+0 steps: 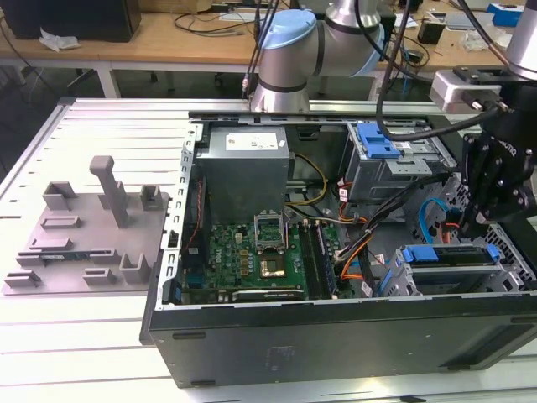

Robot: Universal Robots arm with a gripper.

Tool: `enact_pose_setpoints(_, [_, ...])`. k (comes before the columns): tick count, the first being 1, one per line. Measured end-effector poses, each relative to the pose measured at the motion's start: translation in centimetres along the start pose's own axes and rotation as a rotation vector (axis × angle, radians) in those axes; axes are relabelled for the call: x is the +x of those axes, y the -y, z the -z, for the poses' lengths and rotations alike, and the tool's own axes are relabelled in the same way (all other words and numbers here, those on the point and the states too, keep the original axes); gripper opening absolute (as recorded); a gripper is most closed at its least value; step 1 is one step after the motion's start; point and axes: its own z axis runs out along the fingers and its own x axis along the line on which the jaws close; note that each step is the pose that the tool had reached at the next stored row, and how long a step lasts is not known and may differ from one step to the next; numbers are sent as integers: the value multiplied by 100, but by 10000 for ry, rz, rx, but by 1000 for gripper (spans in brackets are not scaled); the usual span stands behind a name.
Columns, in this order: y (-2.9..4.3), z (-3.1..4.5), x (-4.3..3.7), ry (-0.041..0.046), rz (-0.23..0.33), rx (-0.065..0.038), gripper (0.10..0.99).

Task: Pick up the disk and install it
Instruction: 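Insert the first disk wire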

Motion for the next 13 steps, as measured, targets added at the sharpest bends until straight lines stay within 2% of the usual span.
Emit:
enact_pose_setpoints(3, [19,-6,42,162,1,-17,169])
enact_pose_setpoints(7, [35,-14,99,290,2,-31,169])
enact_pose_setpoints(9, [41,-18,129,381,4,-42,169])
enact_pose_setpoints(11, [46,-23,171,553,0,-61,169])
enact_pose_setpoints(13, [46,-24,177,578,1,-63,169])
